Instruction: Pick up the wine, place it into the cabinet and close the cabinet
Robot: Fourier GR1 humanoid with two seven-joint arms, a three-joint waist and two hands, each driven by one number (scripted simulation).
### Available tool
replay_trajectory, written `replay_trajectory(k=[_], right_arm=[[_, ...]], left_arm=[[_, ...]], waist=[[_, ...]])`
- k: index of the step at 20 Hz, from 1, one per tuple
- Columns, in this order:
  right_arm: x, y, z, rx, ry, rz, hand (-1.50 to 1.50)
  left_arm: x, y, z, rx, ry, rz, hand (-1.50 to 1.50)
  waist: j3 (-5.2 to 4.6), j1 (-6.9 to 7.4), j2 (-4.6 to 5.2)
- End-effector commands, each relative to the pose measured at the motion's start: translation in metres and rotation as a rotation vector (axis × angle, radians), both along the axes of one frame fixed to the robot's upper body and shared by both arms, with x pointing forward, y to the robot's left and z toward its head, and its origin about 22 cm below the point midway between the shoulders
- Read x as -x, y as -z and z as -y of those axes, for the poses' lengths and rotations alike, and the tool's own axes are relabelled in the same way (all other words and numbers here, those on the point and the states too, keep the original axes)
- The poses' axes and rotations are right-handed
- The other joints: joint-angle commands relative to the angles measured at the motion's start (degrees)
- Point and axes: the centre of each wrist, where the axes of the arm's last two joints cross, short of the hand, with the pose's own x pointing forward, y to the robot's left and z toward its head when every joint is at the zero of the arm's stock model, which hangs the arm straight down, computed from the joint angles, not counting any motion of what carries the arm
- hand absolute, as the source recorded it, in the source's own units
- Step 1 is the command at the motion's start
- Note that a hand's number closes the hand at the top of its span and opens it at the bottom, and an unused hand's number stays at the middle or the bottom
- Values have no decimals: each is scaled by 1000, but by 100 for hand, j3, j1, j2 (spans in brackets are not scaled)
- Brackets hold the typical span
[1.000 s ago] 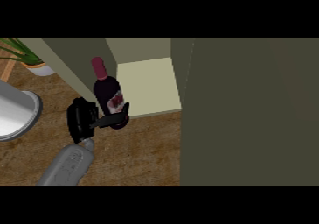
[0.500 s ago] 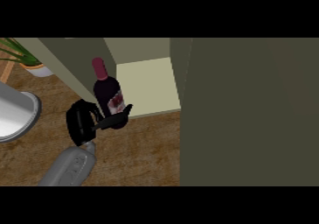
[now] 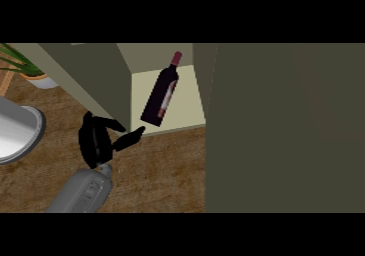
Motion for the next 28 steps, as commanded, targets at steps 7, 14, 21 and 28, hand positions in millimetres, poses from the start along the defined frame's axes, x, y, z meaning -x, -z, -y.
replay_trajectory(k=[7, 14, 21, 28], right_arm=[[1, -1, 1, -19, -32, -11, -150], [3, -4, 4, -21, -3, -14, -150], [5, -5, 1, -41, 21, -12, -150], [13, -11, 3, -43, 14, -11, -150]], left_arm=[[-41, -44, 77, 131, 170, -19, -150], [-38, -61, 95, 206, 211, 68, -150], [-39, -79, 102, 331, 202, 144, -150], [-27, -90, 104, 464, 247, 193, -150]], waist=[[-158, -130, 184], [-160, 50, 116], [-168, 158, 74], [-176, 237, -13]])
